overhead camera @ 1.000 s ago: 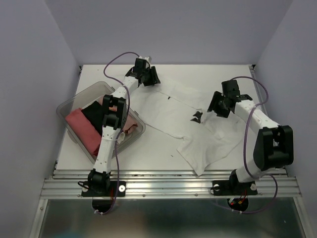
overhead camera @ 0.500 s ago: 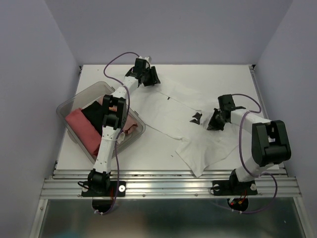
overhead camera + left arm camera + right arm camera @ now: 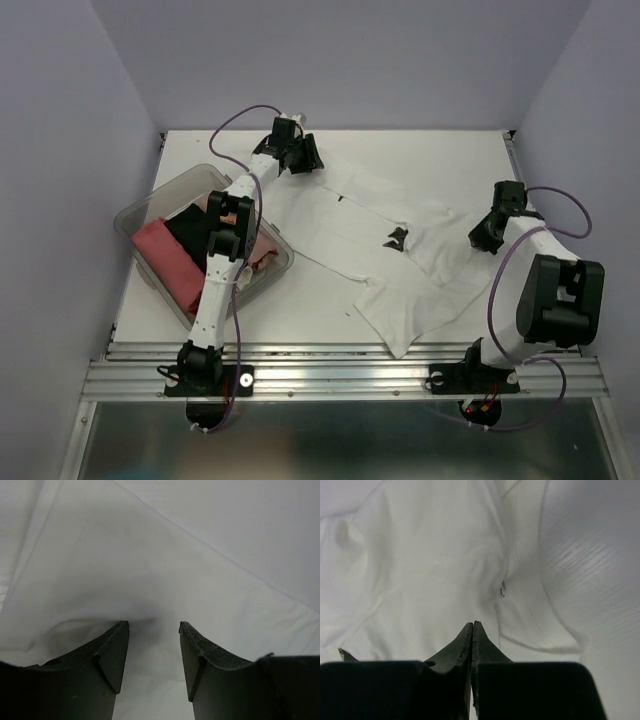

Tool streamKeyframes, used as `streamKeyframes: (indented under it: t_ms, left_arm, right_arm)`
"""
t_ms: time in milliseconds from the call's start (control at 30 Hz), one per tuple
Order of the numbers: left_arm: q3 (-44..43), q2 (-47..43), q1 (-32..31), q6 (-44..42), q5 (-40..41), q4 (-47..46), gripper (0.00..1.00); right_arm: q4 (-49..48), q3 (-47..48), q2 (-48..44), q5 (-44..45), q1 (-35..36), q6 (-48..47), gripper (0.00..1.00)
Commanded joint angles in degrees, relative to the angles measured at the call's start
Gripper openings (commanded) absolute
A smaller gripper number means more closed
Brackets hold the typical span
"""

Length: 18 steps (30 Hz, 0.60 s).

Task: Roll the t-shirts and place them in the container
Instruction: Fold the T-shirt at the center of the board.

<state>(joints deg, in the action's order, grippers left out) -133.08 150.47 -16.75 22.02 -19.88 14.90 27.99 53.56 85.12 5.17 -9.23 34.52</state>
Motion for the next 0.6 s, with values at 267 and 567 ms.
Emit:
streamKeyframes:
  t_ms: [267, 567]
  left_arm:
    - [-0.08, -3.08, 0.67, -1.19, 2.30, 2.59, 0.56]
    - [-1.83, -0.63, 0.58, 0.56, -0.68, 0.75, 0.56]
  right_arm:
    - [-8.47, 6.03, 15.85, 7.57, -2.80, 4.50, 0.01]
    - [-10.15, 16.73, 27.72, 13.46, -6.50, 3.80, 0.01]
